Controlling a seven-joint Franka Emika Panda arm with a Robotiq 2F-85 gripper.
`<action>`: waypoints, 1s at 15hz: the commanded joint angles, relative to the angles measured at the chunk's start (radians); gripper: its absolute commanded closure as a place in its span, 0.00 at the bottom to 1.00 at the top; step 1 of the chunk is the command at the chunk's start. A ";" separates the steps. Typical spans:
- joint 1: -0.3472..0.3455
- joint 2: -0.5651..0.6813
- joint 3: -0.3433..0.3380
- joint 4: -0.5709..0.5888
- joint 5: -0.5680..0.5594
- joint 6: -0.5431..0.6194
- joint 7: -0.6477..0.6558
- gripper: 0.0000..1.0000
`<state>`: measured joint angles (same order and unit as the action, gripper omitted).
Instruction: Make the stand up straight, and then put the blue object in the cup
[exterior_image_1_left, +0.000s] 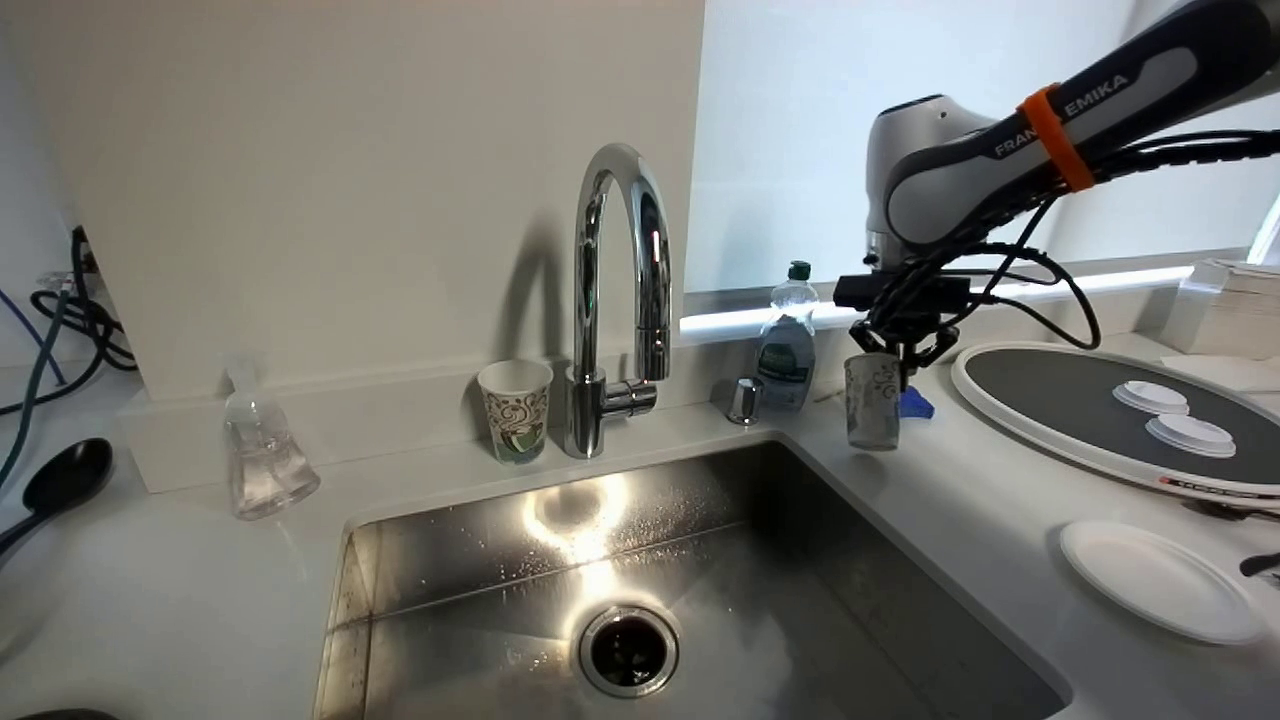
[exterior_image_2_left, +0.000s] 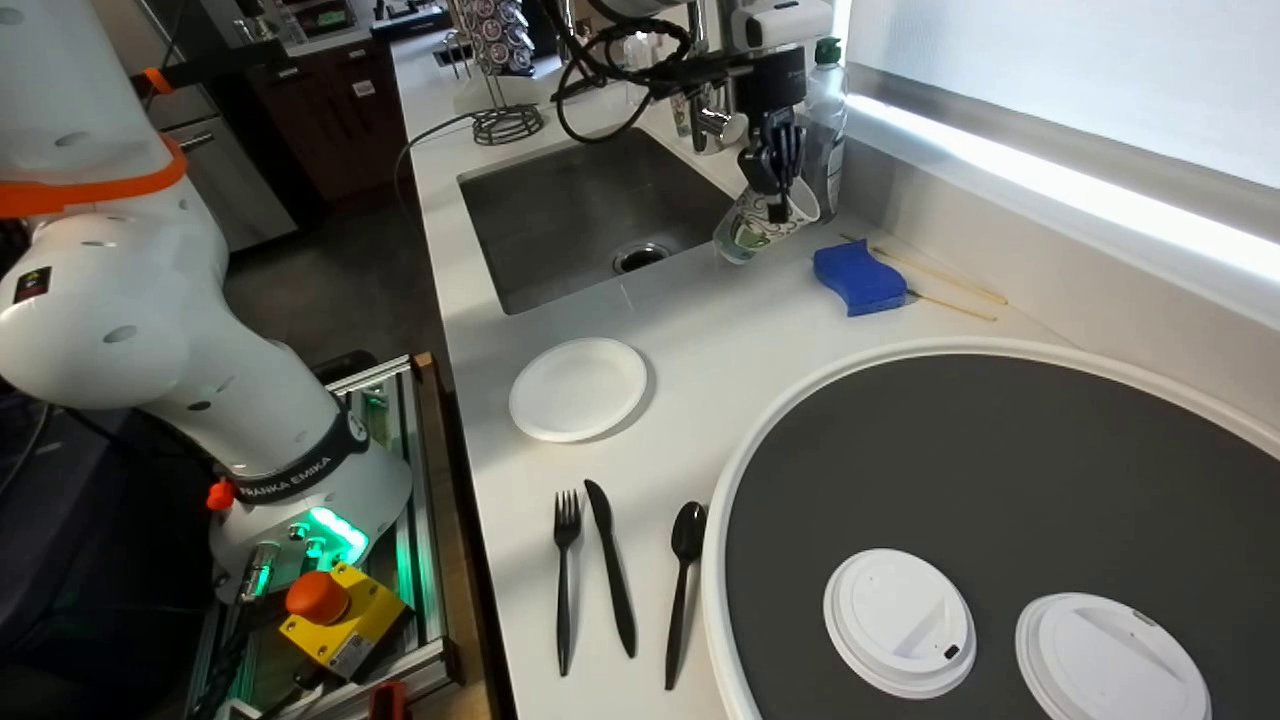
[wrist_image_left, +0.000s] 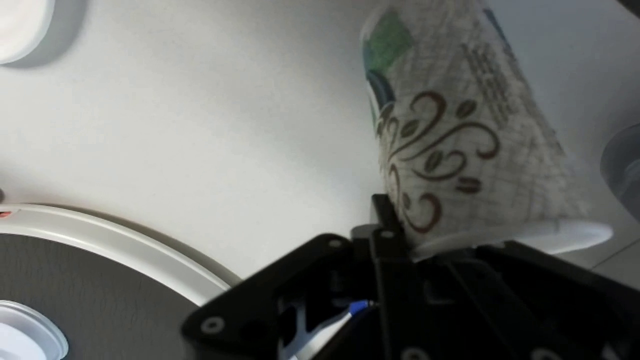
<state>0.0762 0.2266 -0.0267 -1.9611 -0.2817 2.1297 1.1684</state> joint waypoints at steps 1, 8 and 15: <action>0.006 -0.055 -0.007 -0.034 0.003 0.000 0.016 0.99; 0.025 -0.203 0.024 -0.204 -0.064 0.204 0.126 0.99; -0.004 -0.305 0.051 -0.382 -0.278 0.413 0.210 1.00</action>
<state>0.0944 -0.0130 0.0082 -2.2553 -0.4494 2.4768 1.3092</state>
